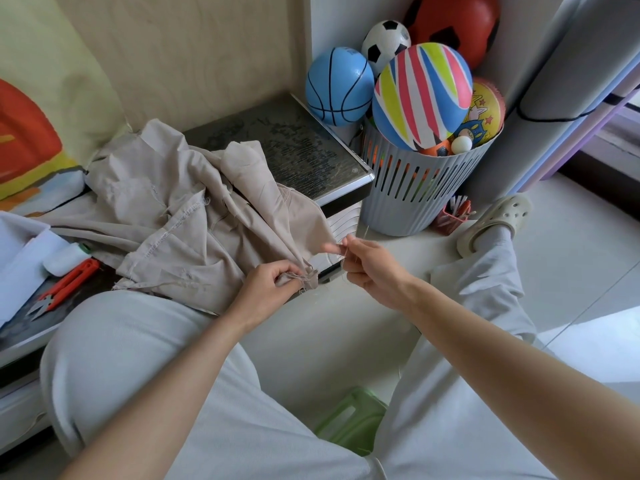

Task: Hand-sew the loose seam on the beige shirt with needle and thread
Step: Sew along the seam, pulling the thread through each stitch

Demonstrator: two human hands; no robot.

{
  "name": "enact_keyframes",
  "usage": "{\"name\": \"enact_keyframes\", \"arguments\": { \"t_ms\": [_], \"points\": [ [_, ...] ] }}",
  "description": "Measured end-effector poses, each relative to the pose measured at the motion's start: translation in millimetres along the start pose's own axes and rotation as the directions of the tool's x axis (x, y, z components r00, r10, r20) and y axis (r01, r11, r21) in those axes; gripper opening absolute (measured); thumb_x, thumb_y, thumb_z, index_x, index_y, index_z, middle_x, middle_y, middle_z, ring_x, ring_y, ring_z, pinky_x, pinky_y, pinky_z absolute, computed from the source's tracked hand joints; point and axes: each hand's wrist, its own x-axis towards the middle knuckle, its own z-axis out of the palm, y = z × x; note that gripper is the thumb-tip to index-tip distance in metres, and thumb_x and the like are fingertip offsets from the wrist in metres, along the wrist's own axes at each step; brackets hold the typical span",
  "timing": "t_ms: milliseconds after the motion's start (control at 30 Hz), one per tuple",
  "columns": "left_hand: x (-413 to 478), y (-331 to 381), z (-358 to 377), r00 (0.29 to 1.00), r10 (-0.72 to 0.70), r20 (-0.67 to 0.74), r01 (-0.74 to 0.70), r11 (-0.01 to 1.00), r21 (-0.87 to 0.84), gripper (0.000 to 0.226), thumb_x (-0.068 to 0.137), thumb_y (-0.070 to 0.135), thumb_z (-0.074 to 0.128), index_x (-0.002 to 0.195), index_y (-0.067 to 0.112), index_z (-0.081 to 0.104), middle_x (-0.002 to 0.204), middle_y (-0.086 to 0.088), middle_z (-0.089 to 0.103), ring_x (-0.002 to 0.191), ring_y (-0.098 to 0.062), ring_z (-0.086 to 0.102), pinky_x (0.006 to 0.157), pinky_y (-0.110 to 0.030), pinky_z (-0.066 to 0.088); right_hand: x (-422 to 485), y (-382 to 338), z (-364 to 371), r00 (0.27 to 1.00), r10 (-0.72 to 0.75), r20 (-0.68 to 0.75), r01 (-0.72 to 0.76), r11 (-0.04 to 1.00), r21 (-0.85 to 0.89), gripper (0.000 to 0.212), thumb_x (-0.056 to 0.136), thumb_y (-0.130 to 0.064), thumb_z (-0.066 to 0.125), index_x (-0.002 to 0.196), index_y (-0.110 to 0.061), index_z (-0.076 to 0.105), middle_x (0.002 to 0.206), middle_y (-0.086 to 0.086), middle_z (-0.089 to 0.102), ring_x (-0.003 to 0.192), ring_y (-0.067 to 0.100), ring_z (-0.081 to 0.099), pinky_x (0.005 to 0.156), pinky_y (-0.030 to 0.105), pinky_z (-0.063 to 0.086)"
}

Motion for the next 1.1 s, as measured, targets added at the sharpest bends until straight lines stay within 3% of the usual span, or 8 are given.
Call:
{"name": "enact_keyframes", "arguments": {
  "t_ms": [67,233,400,600,733,867,1000,1100],
  "points": [
    [0,0,0,1.0,0.002,0.002,-0.002,1.0,0.001,0.029,0.084,0.006,0.065,0.072,0.032,0.064,0.07,0.023,0.067,0.073,0.006,0.058,0.073,-0.014,0.042,4,-3,-3,0.999,-0.019,-0.025,0.02,0.999,0.041,0.03,0.105,-0.02,0.03,0.076,-0.016,0.04,0.057,-0.008,0.045,0.046,0.005,0.019,0.039,0.013,0.02],
    [0,1,-1,1.0,-0.007,0.02,0.008,1.0,-0.009,0.029,0.085,0.007,0.065,0.071,0.032,0.064,0.069,0.024,0.066,0.071,0.008,0.057,0.073,-0.014,0.042,6,1,-6,0.991,-0.125,-0.048,0.097,0.918,-0.385,0.025,0.103,-0.019,0.035,0.09,-0.012,0.055,0.054,-0.006,0.027,0.043,0.005,0.023,0.04,0.013,0.022],
    [0,4,-1,0.999,-0.021,0.035,0.023,0.999,-0.038,0.013,0.072,0.031,0.062,0.072,0.043,0.067,0.074,0.018,0.069,0.075,0.003,0.059,0.075,-0.016,0.044,2,9,-9,0.991,-0.057,0.125,0.136,0.517,-0.845,0.02,0.093,-0.036,0.057,0.081,-0.025,0.069,0.055,-0.007,0.042,0.046,0.005,0.031,0.044,0.014,0.025],
    [1,3,-1,0.999,-0.034,0.042,0.036,0.999,-0.035,0.016,0.076,0.022,0.065,0.067,0.035,0.067,0.07,0.021,0.067,0.071,0.005,0.058,0.072,-0.013,0.042,-1,4,-7,0.99,-0.068,0.121,0.131,0.75,-0.648,0.014,0.095,-0.019,0.056,0.086,-0.017,0.067,0.068,-0.017,0.057,0.051,-0.003,0.045,0.049,0.006,0.033],
    [1,0,-2,0.998,-0.044,0.034,0.044,0.999,-0.01,0.011,0.077,0.022,0.064,0.071,0.032,0.064,0.068,0.021,0.066,0.069,0.003,0.057,0.07,-0.016,0.042,3,-3,-9,0.998,-0.055,0.04,0.065,0.947,-0.313,0.026,0.101,-0.026,0.041,0.102,-0.009,0.06,0.052,-0.018,0.044,0.044,0.003,0.029,0.044,0.013,0.028],
    [0,1,-1,0.998,-0.041,0.044,0.043,0.998,-0.043,0.007,0.07,0.027,0.06,0.074,0.03,0.066,0.073,0.013,0.069,0.073,-0.002,0.058,0.073,-0.02,0.043,4,-4,-3,0.998,-0.043,0.053,0.046,0.998,-0.049,0.024,0.103,-0.024,0.036,0.089,-0.014,0.053,0.074,-0.004,0.054,0.042,0.002,0.024,0.039,0.011,0.021],
    [-1,2,-2,0.998,-0.04,0.046,0.041,0.999,-0.013,0.007,0.07,0.031,0.06,0.073,0.031,0.066,0.074,0.006,0.068,0.07,-0.006,0.054,0.068,-0.023,0.04,8,1,-4,0.989,-0.137,-0.049,0.114,0.939,-0.325,0.025,0.101,-0.025,0.043,0.094,-0.014,0.064,0.058,-0.004,0.029,0.041,0.003,0.021,0.039,0.013,0.02],
    [-1,2,-2,0.998,-0.037,0.05,0.038,0.999,-0.026,0.01,0.071,0.031,0.06,0.071,0.037,0.068,0.071,0.016,0.067,0.07,-0.003,0.057,0.07,-0.022,0.043,5,6,-6,0.99,-0.142,-0.007,0.097,0.71,-0.697,0.027,0.096,-0.035,0.051,0.095,-0.017,0.071,0.055,-0.005,0.031,0.039,0.005,0.025,0.042,0.014,0.023]
  ]
}}
